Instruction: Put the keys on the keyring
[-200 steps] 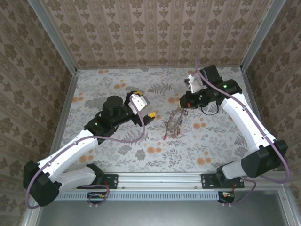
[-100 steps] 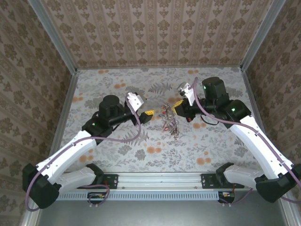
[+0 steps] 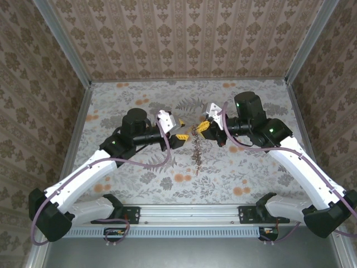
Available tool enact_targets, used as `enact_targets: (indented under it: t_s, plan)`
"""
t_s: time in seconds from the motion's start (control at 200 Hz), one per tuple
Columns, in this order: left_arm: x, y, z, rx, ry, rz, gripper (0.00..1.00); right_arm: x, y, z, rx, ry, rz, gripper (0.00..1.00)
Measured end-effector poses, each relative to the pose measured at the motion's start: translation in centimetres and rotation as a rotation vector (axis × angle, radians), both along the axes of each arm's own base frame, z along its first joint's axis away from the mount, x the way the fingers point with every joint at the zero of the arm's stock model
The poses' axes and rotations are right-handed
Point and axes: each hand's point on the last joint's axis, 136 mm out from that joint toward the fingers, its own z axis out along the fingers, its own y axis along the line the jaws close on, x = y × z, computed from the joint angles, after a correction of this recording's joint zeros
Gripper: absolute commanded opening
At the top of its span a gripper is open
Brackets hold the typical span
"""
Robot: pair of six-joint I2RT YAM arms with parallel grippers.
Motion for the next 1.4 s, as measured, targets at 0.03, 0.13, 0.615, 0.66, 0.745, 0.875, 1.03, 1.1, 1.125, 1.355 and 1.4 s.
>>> enact_targets:
  t_s: [0.03, 0.13, 0.615, 0.66, 0.745, 0.875, 1.03, 1.1, 1.125, 1.355, 1.4]
  plan:
    - [-0.2, -0.1, 0.0, -0.001, 0.002, -0.009, 0.50, -0.1, 0.2, 0.1, 0.004, -0.011, 0.014, 0.00]
    - [-0.8, -0.4, -0.1, -0.001, 0.009, -0.039, 0.50, -0.6, 0.7, 0.2, 0.023, -0.039, 0.056, 0.00]
    - [-1.9, -1.0, 0.2, -0.013, 0.016, -0.101, 0.32, -1.8, 1.5, 0.2, 0.048, -0.091, 0.159, 0.00]
    - [-1.9, -1.2, 0.3, -0.012, 0.018, -0.108, 0.27, -1.8, 1.5, 0.3, 0.048, -0.095, 0.160, 0.00]
    - [-2.0, -1.4, 0.4, -0.015, 0.022, -0.122, 0.27, -1.9, 1.5, 0.5, 0.050, -0.103, 0.159, 0.00]
    - [-2.2, -1.5, 0.7, -0.021, 0.024, -0.139, 0.27, -2.0, 1.4, 0.8, 0.054, -0.124, 0.163, 0.00]
    - [-2.9, -1.8, 1.3, -0.034, 0.019, -0.169, 0.30, -2.0, 1.4, 0.9, 0.053, -0.133, 0.167, 0.00]
    - [-3.1, -1.8, 2.0, -0.046, 0.013, -0.180, 0.30, -2.0, 1.4, 0.9, 0.052, -0.135, 0.167, 0.00]
    - [-3.1, -1.8, 2.1, -0.048, 0.011, -0.182, 0.29, -2.0, 1.4, 0.9, 0.053, -0.136, 0.168, 0.00]
    - [-3.3, -1.8, 1.8, -0.039, 0.027, -0.190, 0.08, -2.0, 1.4, 0.9, 0.053, -0.136, 0.167, 0.00]
    - [-3.4, -1.8, 1.8, -0.036, 0.025, -0.191, 0.02, -2.0, 1.4, 0.9, 0.053, -0.135, 0.167, 0.00]
